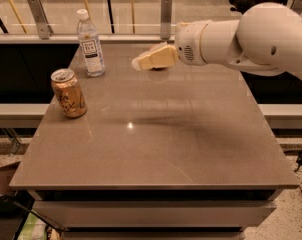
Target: Pick blue plastic bottle
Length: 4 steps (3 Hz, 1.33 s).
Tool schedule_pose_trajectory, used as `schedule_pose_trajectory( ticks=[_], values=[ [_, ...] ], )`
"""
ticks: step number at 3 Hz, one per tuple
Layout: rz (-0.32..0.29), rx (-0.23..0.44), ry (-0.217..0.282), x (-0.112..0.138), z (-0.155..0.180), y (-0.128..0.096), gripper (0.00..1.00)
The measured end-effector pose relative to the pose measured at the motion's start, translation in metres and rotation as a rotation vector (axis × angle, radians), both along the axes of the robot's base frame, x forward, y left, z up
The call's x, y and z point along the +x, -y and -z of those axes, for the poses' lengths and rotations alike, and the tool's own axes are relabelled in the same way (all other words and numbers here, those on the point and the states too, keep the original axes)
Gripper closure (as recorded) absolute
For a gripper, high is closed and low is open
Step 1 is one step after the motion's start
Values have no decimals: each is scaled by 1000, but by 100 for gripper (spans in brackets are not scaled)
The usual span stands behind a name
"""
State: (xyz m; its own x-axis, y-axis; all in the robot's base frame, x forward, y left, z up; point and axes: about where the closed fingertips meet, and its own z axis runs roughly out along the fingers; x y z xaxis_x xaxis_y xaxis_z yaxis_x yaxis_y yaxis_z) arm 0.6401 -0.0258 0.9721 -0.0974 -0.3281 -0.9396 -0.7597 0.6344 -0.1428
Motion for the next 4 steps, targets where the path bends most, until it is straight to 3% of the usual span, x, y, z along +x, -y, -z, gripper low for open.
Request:
schedule_pose_trajectory(
  ticks=[2,4],
  values=[
    [-26,39,-7,33,22,-51,0],
    [-24,90,-4,66,25,-85,0]
  ],
)
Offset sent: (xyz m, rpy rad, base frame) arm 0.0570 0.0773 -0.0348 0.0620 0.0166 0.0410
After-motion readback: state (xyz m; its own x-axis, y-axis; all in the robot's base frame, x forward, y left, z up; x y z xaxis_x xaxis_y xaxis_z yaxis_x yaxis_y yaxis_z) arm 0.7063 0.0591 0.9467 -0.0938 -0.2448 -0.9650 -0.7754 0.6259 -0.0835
